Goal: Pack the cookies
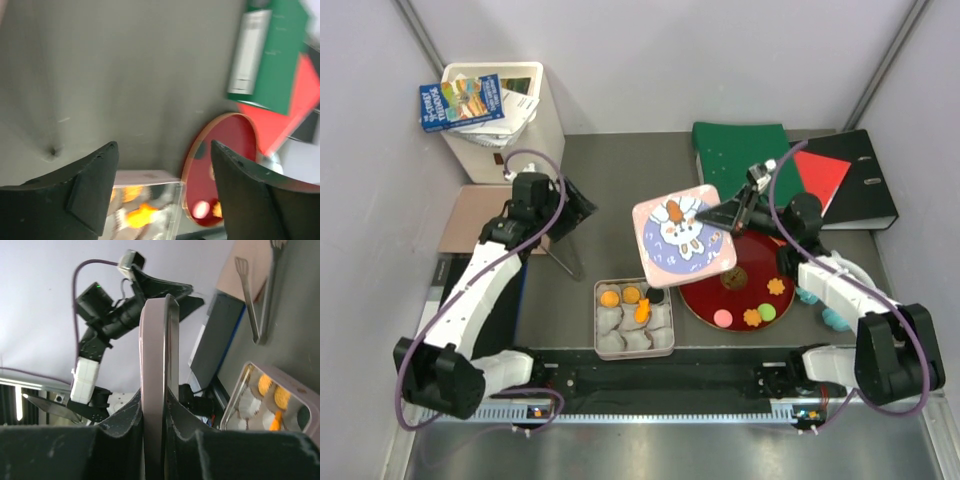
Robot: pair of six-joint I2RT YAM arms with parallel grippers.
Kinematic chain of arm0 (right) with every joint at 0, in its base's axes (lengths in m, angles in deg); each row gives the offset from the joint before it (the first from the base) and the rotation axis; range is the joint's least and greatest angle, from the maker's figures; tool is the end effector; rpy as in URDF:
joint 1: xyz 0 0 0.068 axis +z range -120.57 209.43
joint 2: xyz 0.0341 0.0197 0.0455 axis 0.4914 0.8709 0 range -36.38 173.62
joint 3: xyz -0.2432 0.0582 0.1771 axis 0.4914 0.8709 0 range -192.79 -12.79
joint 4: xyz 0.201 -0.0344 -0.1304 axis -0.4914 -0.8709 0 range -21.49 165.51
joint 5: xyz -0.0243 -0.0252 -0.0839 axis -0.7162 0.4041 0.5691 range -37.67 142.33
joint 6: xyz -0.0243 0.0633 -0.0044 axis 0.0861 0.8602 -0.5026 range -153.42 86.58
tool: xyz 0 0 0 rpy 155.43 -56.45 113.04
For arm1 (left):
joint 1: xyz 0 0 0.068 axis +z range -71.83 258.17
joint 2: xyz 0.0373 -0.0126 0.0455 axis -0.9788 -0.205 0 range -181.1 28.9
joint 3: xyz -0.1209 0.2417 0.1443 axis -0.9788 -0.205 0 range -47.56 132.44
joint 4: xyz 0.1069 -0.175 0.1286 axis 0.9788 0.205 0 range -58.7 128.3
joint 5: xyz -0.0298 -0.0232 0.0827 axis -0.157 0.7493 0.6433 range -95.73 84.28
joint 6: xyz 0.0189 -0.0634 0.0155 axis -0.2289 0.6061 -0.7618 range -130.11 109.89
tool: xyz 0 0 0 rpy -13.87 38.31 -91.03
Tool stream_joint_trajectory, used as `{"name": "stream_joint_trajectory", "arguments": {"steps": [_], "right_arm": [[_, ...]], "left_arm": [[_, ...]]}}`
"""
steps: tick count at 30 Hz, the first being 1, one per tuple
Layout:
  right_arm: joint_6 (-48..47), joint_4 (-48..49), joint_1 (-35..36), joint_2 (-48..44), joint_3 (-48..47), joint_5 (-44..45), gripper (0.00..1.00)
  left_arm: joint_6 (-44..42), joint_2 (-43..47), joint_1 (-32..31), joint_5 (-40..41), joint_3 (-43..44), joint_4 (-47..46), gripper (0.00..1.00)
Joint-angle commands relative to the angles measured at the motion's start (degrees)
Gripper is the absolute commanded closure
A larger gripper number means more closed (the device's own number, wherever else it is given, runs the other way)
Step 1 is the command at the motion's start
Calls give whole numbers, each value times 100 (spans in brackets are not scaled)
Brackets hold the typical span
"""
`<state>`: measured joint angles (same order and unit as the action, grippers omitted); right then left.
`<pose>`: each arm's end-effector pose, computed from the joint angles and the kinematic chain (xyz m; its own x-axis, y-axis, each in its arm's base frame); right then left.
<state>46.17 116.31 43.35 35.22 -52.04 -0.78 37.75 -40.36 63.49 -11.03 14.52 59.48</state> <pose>0.2349 0.1032 0.3433 -0.8715 0.3924 -0.2943 -0.3051 0.0362 0.9516 0.2395 -0.0679 0.3500 -0.6168 -0.6016 -0.5075 -0.1968 0.7422 -0.6406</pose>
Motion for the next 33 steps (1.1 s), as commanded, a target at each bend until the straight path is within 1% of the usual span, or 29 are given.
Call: {"name": "stream_joint_trajectory", "arguments": {"steps": [1,2,3,6,7,9,10,12,14,17,18,21,22,26,31,32,33], "right_arm": [[-189,121,243,-417,645,124,100],[-216,122,278,-488,925,186,100],[-260,87,357,-567,1040,325,100],[-427,-97,524,-866,1419,642,100],[-479,-133,560,-918,1480,713,100],[-480,-151,621,-937,1639,871,100],[-436,-90,700,-928,1709,933,100],[-401,33,823,-902,1937,1275,100],[-366,191,1069,-849,2182,1695,100],[-269,647,1403,-568,2447,2170,100],[-225,1067,1482,-350,2500,2268,100],[-32,1789,1693,116,2746,2664,100],[29,2270,1737,240,2799,2752,100],[109,3258,1992,776,3001,3287,100],[232,4277,2194,1611,3124,3473,100],[284,4636,2230,1960,3133,3473,100],[311,4787,2247,2129,3151,3456,100]], "left_arm": [[92,692,17,1233,-449,1083,25],[162,798,17,1268,-573,1127,27],[215,904,17,1303,-679,1171,33],[382,1343,-26,1286,-1057,1277,42],[417,1414,-44,1286,-1215,1312,49],[514,1563,-70,1303,-1330,1347,58],[532,1590,-114,1330,-1426,1365,70],[611,1625,-167,1400,-1497,1470,82],[655,1643,-237,1514,-1524,1602,90],[672,1670,-299,1646,-1559,1777,95],[690,1687,-316,1664,-1585,1813,96],[751,1704,-378,1647,-1673,1910,99],[778,1713,-413,1629,-1708,1910,100],[796,1705,-510,1524,-1893,1901,100],[804,1634,-615,1356,-2086,1796,100],[804,1608,-624,1356,-2112,1778,100],[804,1582,-633,1356,-2139,1761,100]]}}
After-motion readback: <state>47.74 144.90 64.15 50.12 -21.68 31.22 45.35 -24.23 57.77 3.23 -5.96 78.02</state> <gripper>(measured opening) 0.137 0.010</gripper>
